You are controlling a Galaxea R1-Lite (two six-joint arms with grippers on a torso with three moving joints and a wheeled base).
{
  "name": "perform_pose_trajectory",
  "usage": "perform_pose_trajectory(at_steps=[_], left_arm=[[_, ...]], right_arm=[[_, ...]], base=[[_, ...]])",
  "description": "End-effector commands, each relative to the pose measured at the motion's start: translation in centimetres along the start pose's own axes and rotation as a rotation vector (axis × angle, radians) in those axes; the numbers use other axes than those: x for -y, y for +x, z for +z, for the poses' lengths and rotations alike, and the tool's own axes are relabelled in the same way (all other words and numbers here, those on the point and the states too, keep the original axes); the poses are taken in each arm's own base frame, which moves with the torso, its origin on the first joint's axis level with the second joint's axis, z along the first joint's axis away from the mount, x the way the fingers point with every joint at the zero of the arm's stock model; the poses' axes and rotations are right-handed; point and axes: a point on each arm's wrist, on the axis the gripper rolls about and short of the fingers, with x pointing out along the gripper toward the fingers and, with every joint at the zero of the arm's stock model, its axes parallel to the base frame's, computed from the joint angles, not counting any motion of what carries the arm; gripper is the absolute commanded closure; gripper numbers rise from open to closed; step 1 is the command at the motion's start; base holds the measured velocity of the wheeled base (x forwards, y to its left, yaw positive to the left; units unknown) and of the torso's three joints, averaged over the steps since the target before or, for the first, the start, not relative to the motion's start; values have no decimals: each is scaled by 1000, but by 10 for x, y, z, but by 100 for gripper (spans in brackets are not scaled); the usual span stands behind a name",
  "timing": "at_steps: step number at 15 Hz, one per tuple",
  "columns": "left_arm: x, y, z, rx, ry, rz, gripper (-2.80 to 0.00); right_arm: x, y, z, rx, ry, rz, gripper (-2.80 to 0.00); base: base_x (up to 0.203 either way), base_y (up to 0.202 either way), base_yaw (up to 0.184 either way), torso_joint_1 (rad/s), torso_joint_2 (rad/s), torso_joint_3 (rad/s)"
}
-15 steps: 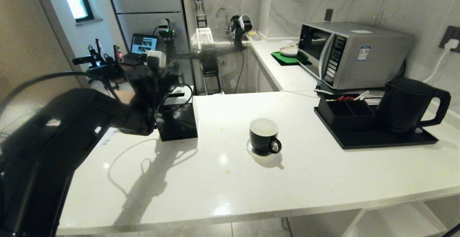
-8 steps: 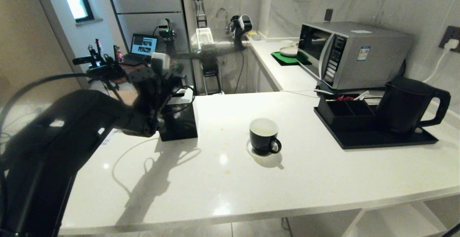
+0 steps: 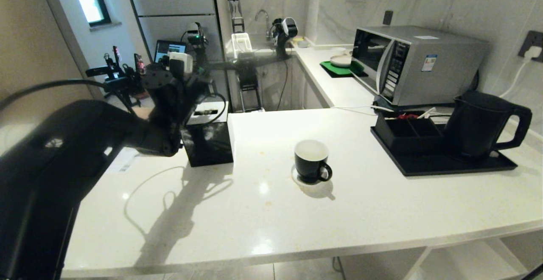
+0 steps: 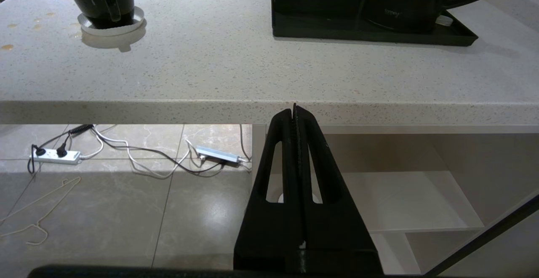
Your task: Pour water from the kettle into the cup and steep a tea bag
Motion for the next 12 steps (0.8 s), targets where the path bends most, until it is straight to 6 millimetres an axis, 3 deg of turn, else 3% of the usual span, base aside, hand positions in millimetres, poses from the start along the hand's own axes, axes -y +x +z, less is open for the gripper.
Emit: perform_pose_trajectory(at_steps=[1, 12], left_arm=[[-2, 0, 7, 18, 3, 4, 0], [-2, 0, -6, 0, 4, 1, 0]], right_arm=[[0, 0, 0, -2, -1, 1, 0], [0, 0, 0, -2, -1, 1, 0]], base=[[0, 0, 0, 0, 0, 0], [0, 0, 0, 0, 0, 0]])
